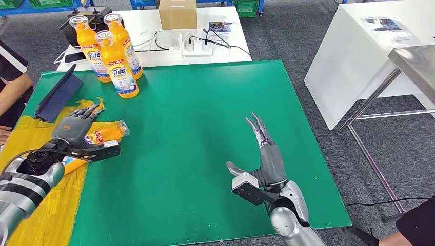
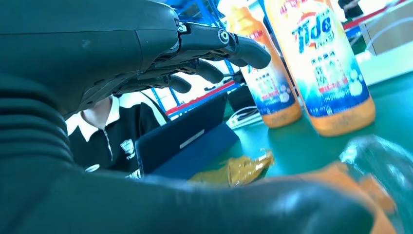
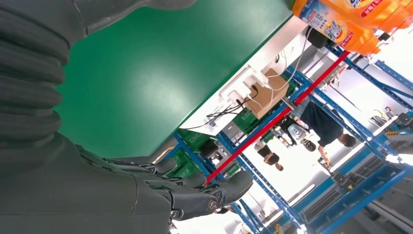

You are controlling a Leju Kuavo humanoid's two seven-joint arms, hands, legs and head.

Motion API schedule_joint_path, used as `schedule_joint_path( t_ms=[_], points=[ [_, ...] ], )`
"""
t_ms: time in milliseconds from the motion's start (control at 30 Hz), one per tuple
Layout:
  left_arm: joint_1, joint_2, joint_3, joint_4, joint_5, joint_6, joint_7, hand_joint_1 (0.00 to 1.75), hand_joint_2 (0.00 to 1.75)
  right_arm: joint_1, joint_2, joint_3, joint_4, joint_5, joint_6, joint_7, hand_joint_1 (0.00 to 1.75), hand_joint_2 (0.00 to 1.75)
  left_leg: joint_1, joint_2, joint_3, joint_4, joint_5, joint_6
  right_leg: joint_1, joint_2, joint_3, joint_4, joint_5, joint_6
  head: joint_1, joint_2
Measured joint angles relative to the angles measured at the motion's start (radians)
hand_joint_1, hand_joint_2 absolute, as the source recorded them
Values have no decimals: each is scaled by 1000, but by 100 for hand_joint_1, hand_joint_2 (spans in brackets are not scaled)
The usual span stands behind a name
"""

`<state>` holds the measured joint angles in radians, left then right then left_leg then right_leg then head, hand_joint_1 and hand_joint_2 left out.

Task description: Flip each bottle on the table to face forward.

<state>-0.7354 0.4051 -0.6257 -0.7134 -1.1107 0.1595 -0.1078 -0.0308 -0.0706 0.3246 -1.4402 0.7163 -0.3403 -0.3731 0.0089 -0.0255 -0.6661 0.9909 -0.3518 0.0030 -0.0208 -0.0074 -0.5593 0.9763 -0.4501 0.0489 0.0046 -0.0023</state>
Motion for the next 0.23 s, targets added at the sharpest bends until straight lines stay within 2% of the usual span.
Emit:
schedule_joint_path(
  t_ms=[233],
  points=[
    [2,0,18,-23,-1,0,0,0,0,2,0,-2,-3,0,0,0,0,175,0,0,0,0,0,0,0,0,0,0,0,0,0,0]
  ],
)
